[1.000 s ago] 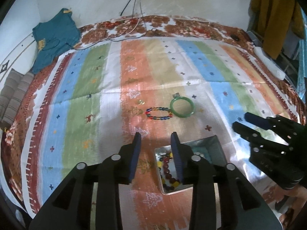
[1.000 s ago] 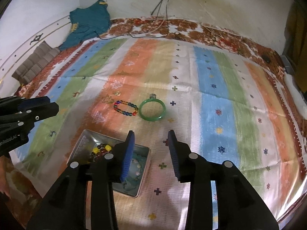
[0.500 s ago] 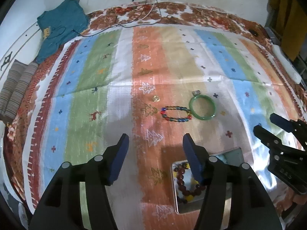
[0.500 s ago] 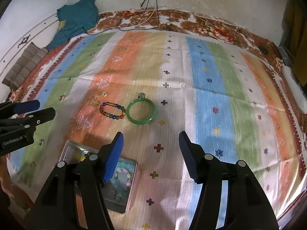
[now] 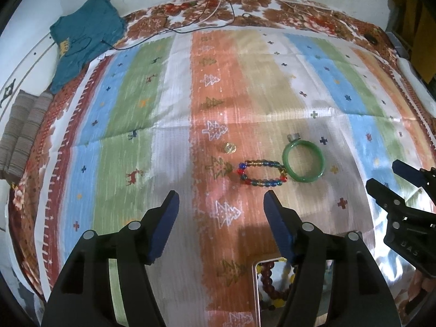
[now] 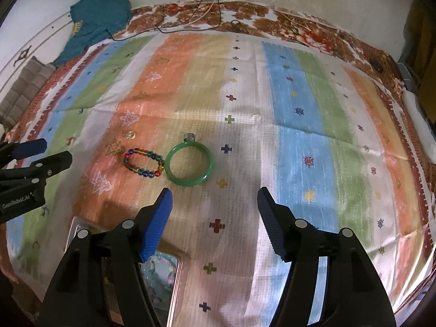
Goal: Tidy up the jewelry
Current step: 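Move both open grippers back to the jade bangle and glass-bead bracelet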
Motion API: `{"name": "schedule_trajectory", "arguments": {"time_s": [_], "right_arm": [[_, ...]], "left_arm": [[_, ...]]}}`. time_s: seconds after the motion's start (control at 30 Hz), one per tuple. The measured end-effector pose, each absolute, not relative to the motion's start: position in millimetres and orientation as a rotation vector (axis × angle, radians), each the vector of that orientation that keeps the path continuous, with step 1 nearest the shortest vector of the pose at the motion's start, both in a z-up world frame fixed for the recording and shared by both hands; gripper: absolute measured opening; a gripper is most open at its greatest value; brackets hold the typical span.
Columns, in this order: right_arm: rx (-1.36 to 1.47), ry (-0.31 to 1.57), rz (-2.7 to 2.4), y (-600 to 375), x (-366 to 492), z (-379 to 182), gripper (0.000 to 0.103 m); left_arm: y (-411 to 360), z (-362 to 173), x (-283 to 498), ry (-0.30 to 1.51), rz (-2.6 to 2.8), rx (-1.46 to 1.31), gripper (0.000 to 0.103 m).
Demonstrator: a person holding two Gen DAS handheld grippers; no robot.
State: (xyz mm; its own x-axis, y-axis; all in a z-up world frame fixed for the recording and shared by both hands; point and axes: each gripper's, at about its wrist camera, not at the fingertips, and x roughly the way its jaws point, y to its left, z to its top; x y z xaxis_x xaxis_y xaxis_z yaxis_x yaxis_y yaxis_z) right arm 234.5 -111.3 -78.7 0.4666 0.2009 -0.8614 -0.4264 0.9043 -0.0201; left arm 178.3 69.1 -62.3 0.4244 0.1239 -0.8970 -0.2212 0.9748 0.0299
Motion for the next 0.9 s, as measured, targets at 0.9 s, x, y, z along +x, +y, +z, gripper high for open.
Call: {"name": "schedule_trajectory", "arguments": {"time_s": [0.9], "right_arm": [[-0.29, 1.123, 0.356, -92.1, 286.7, -124.8, 0.07]], "left_arm": [[81.5, -111.4, 227.9, 1.231, 0.208, -0.076, 0.066]]}}
